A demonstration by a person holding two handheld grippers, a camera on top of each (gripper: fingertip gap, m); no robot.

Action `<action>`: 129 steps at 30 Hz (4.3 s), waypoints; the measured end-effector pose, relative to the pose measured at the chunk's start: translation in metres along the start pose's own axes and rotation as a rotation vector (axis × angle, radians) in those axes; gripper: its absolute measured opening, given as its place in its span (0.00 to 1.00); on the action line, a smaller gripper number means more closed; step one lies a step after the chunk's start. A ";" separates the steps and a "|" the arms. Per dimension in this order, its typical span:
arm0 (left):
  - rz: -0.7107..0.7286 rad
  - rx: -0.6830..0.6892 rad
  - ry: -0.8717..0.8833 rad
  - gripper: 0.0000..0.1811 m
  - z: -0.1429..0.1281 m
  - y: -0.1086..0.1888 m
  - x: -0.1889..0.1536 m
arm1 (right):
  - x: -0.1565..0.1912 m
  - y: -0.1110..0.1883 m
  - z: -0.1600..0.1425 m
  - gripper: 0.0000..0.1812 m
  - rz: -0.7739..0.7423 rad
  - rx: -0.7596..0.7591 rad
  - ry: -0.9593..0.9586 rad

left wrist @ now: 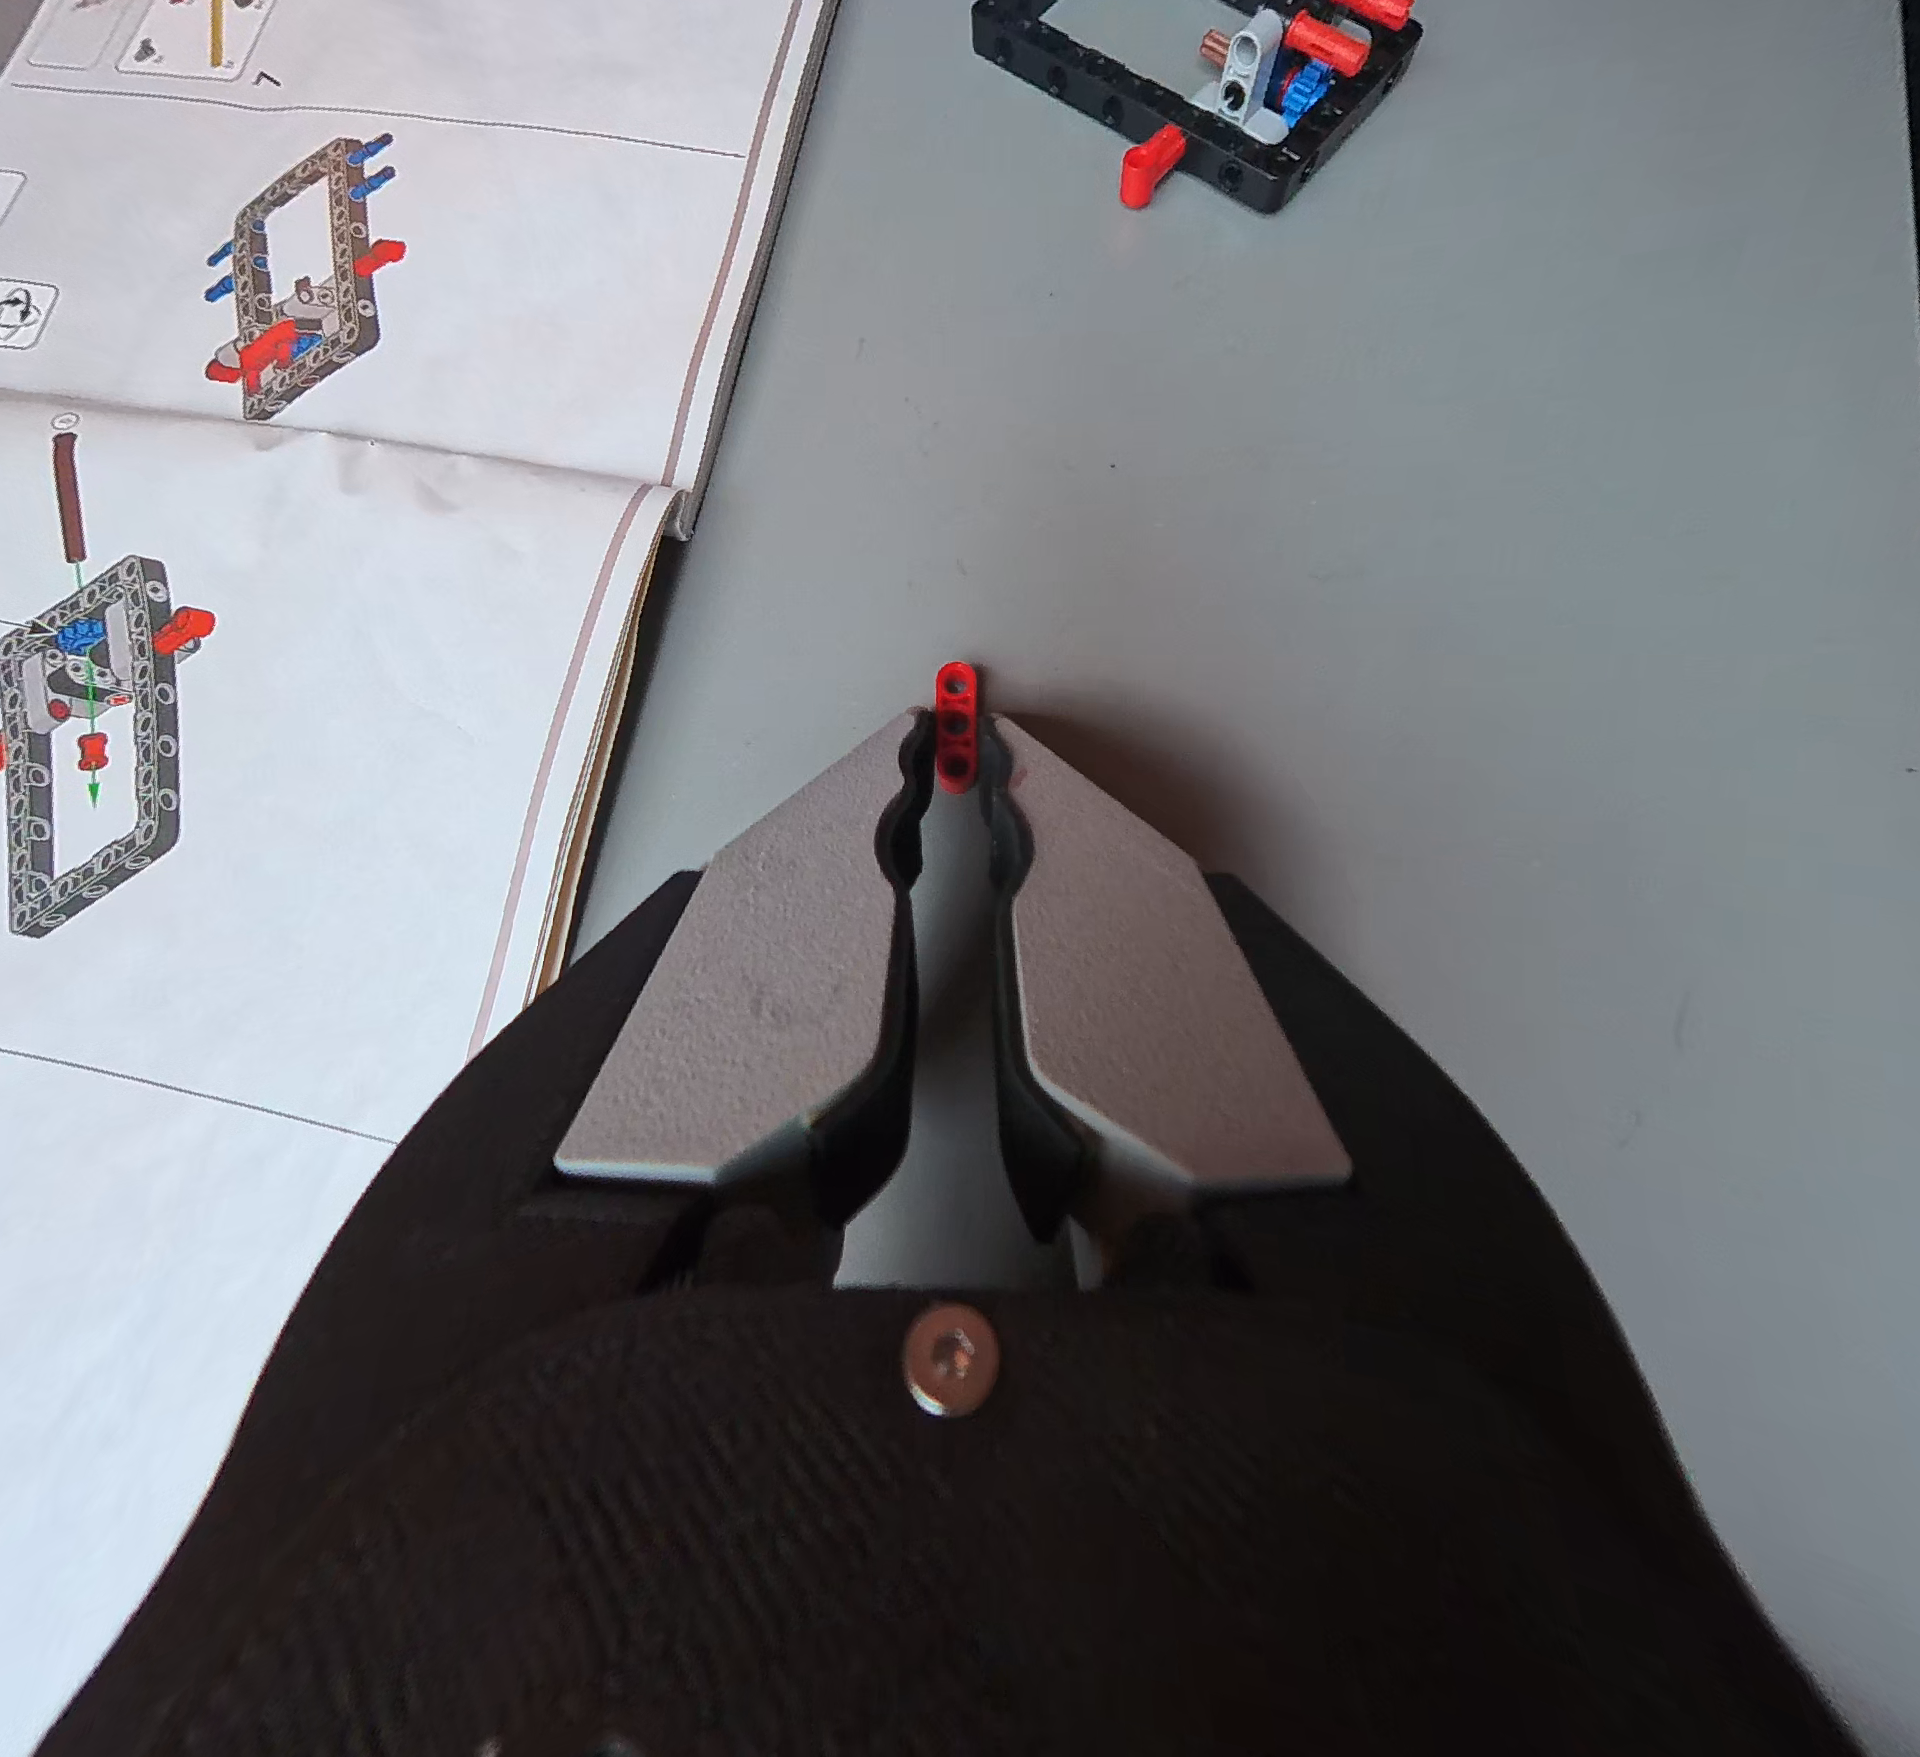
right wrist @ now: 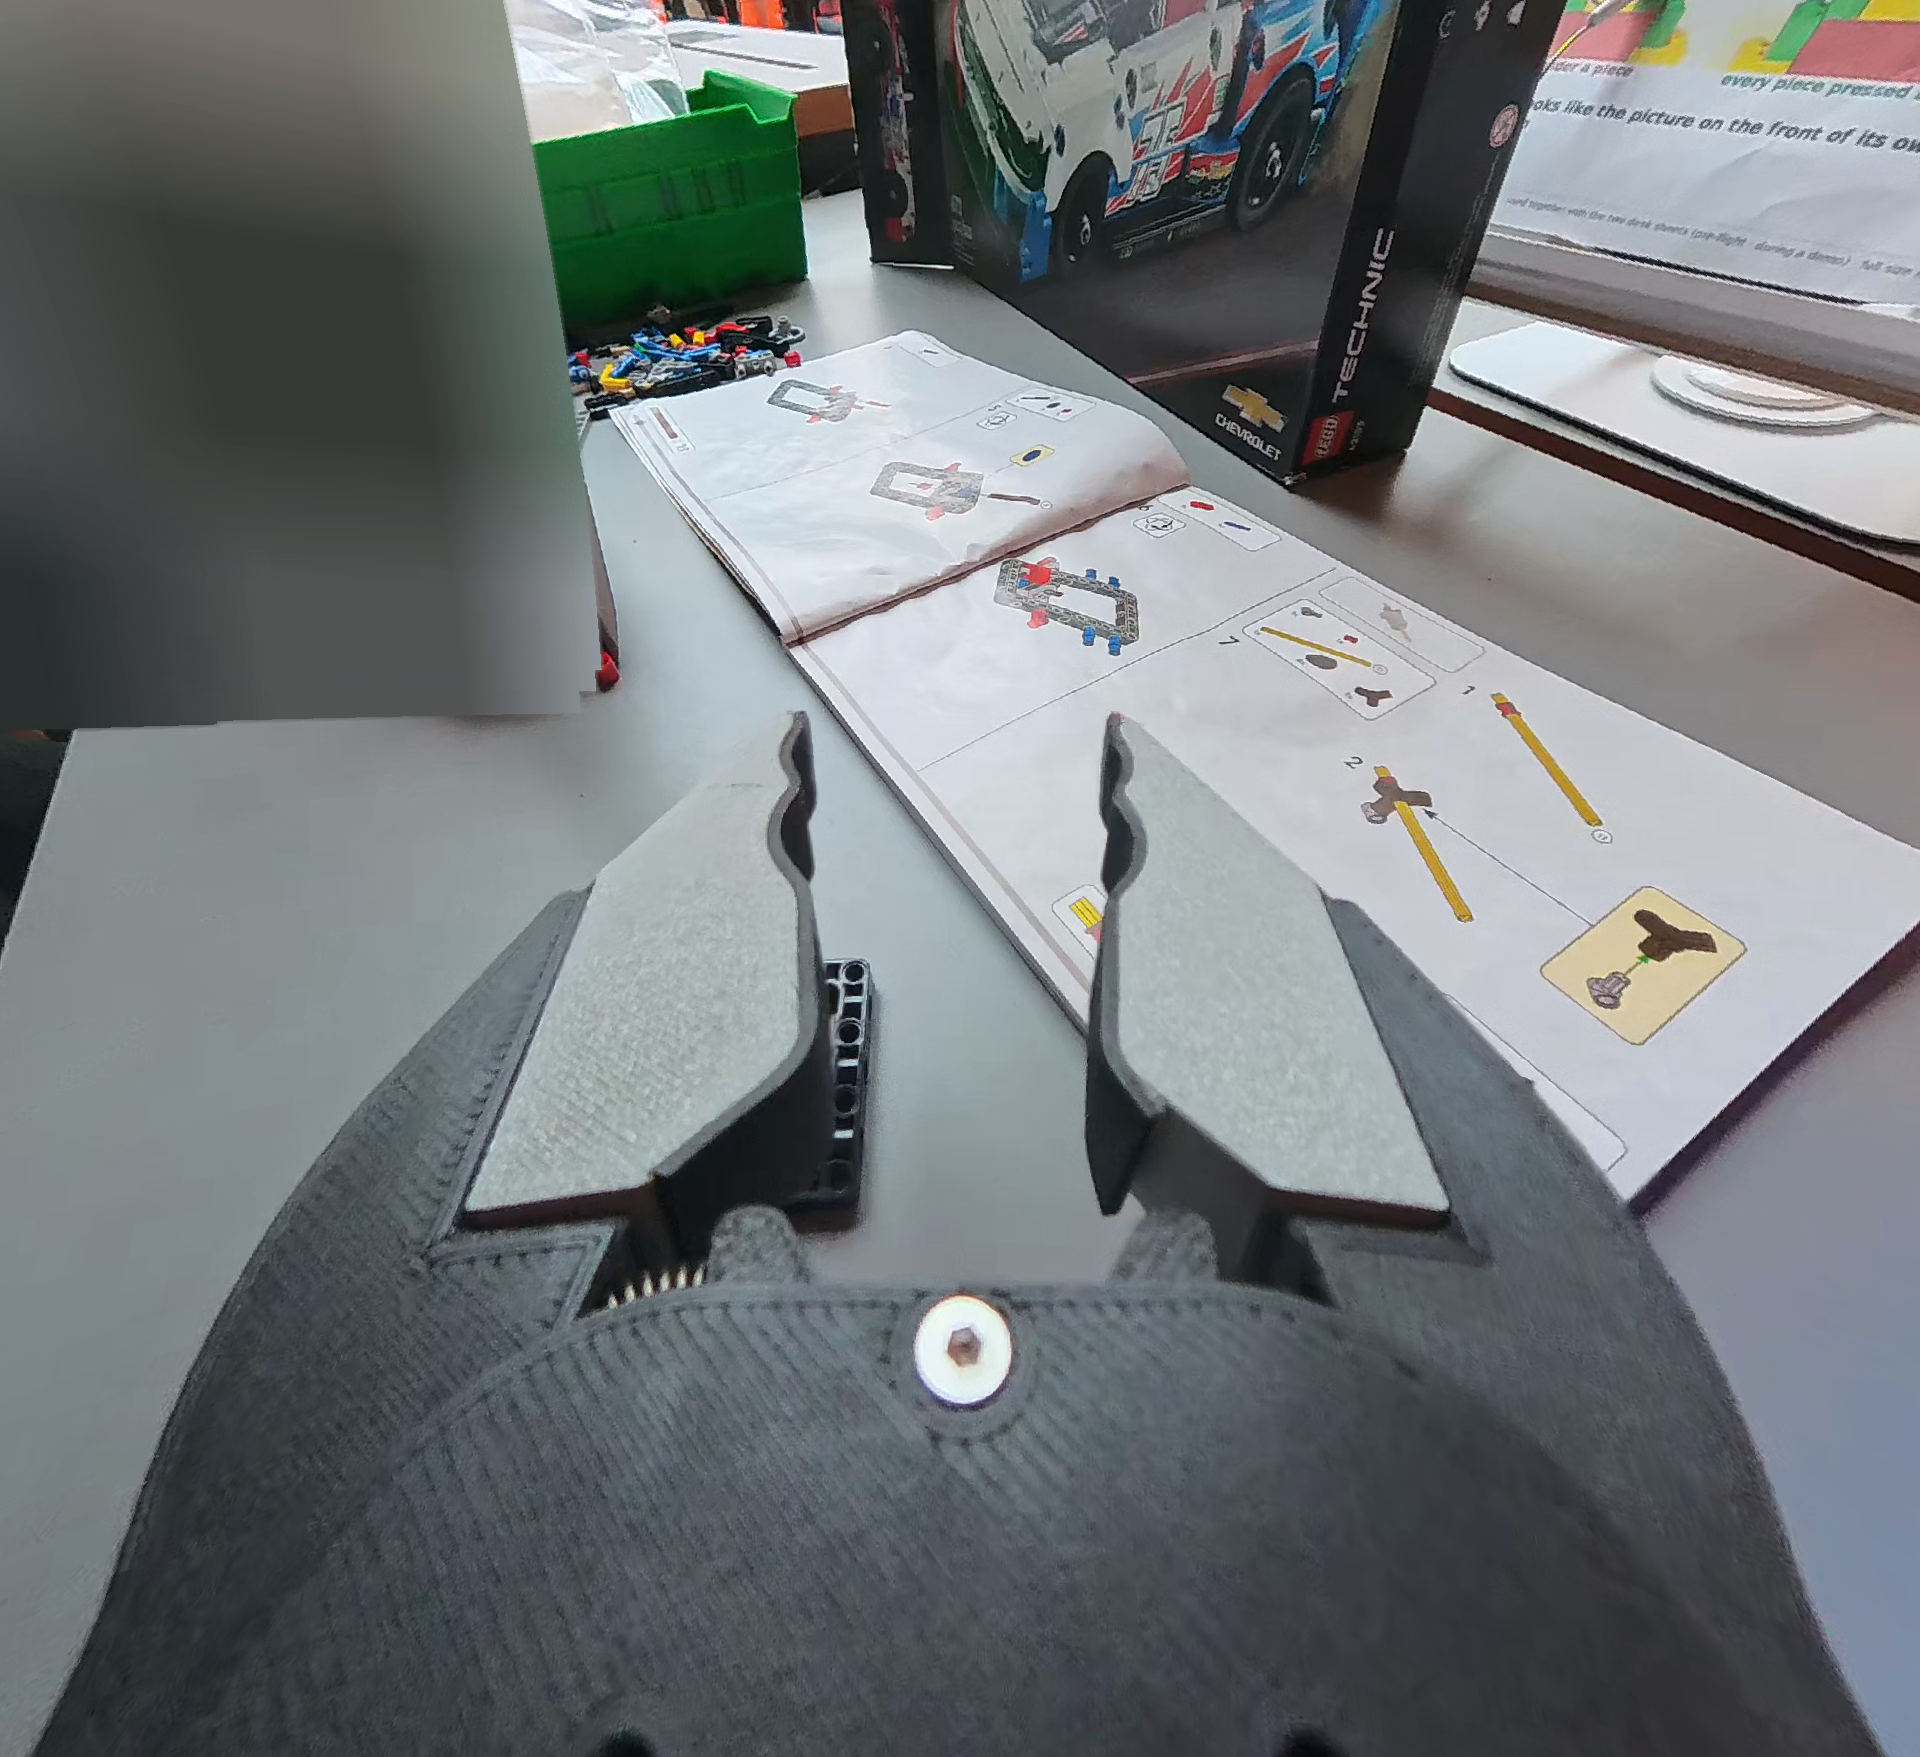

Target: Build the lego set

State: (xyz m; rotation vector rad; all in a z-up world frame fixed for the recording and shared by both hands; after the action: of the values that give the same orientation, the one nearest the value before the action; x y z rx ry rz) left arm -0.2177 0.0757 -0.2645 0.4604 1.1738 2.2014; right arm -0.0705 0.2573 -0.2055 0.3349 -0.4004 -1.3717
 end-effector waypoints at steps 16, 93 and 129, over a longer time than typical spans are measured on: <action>0.010 -0.027 0.025 0.17 0.004 0.003 -0.001 | -0.001 0.001 0.000 0.28 -0.021 0.004 0.014; 0.020 0.289 0.181 0.02 -0.046 0.058 -0.028 | 0.006 0.009 0.002 0.27 -0.036 -0.035 0.004; 0.260 0.599 0.548 0.12 -0.184 0.145 0.124 | 0.006 0.010 0.000 0.23 -0.048 -0.023 0.004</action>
State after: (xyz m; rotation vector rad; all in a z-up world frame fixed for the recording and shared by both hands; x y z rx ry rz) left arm -0.4631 -0.0226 -0.2416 0.2512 2.2011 2.2305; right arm -0.0612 0.2529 -0.2004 0.3304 -0.3748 -1.4214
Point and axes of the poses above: each gripper's, where its closed fingertips meet, y back along the fingers, z out of its top, x = y × z across the jaws, the point moved 4 cm from there along y, back along the fingers, and after that the axes turned 13 degrees about x, right-handed, at the moved point
